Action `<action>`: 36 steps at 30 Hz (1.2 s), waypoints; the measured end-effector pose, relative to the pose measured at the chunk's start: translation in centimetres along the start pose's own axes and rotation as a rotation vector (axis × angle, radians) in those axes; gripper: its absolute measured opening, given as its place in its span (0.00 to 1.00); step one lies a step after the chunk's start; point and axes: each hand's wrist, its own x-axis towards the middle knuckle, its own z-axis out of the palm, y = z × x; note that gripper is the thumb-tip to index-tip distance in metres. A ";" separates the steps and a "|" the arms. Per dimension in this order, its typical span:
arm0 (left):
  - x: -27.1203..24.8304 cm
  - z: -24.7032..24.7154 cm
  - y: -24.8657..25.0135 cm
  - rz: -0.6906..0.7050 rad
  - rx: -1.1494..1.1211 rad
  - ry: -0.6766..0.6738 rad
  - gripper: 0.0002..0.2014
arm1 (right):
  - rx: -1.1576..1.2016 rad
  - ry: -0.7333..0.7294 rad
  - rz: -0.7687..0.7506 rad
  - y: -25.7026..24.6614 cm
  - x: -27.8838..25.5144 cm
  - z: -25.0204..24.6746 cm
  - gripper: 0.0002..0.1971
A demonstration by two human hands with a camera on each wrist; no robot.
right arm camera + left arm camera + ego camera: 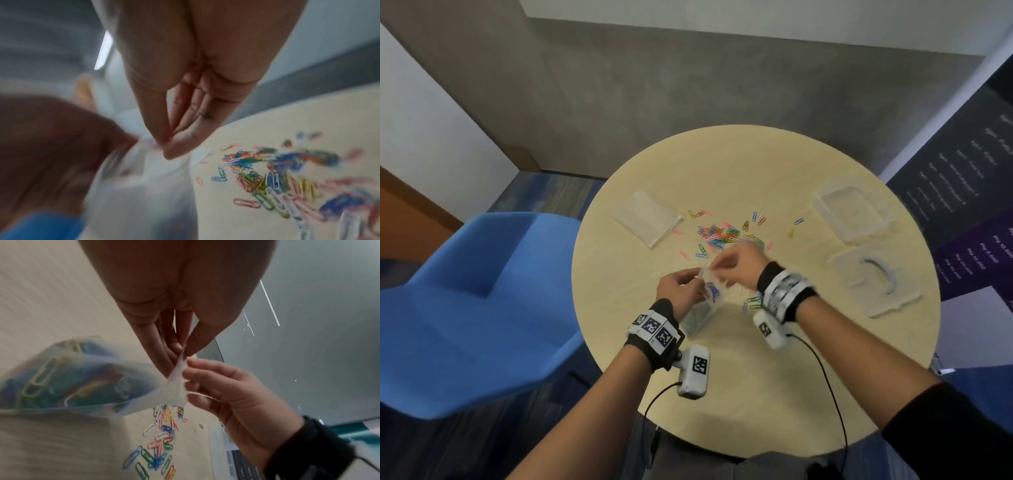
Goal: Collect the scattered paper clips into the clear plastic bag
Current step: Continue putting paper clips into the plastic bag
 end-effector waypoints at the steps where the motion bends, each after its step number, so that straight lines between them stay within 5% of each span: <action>1: 0.1 -0.4 0.0 -0.004 -0.010 0.014 0.14 | 0.111 0.084 0.016 0.9 1.0 -1.3 0.06; 3: 0.0 -1.2 -0.1 -0.007 -0.011 0.039 0.14 | 0.090 0.365 0.060 3.7 3.7 -5.0 0.08; 5: -0.3 -2.2 -0.2 -0.008 -0.014 0.061 0.15 | -0.179 0.511 0.158 7.7 6.7 -8.6 0.15; 9: -0.7 -4.1 -0.6 -0.003 0.012 0.087 0.14 | -0.443 0.427 0.418 14.8 10.9 -10.2 0.29; 19: -0.4 -3.5 -1.4 -0.036 -0.008 0.112 0.15 | -0.883 0.149 -0.018 10.5 7.3 -0.1 0.21; 24: -0.7 -3.1 -2.0 -0.066 -0.015 0.108 0.14 | -0.968 0.066 0.043 9.4 4.9 -0.7 0.15; 27: -1.1 -3.0 -1.7 -0.076 -0.011 0.100 0.14 | -0.687 0.199 0.159 9.3 3.8 -2.1 0.11; 31: -1.3 -2.7 -0.8 -0.067 -0.025 0.088 0.14 | 0.065 0.430 0.325 9.1 1.4 -2.9 0.08; 34: -1.4 -1.8 -0.6 -0.074 -0.041 0.102 0.13 | 0.836 0.291 0.363 6.8 -0.8 -2.0 0.13; 36: -1.5 -0.9 -0.5 -0.073 -0.053 0.112 0.12 | 1.018 0.140 0.333 4.5 -1.8 -0.7 0.15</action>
